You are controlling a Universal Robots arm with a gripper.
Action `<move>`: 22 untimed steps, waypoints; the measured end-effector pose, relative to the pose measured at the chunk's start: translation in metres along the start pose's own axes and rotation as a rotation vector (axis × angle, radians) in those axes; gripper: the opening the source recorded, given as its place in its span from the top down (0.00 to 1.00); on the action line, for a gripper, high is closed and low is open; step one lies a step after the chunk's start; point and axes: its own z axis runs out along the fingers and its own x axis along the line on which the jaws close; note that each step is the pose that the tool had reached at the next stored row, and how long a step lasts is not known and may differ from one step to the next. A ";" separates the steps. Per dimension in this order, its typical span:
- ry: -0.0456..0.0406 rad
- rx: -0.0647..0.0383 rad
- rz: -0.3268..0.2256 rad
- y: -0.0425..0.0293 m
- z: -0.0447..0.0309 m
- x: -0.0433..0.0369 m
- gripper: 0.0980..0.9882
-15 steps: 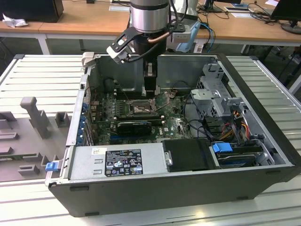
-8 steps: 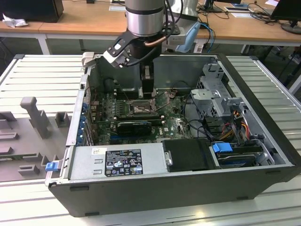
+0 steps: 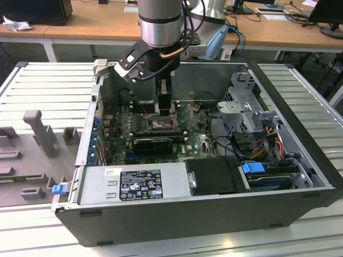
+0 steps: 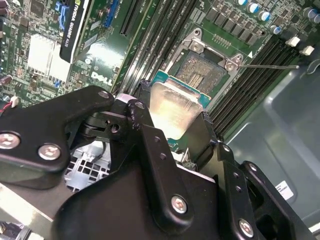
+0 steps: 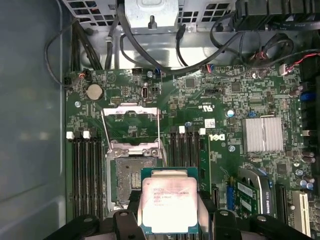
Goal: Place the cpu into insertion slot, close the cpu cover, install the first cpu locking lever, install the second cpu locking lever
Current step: 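Place the cpu into insertion slot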
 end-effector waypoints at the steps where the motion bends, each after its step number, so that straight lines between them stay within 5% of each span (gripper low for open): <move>1: 0.0000 0.000 0.000 -0.0003 0.0007 0.0000 0.52; 14: -0.0007 0.017 0.000 -0.0048 0.0253 0.0043 0.52; 22: 0.0058 0.017 -0.011 -0.0058 0.0368 0.0078 0.52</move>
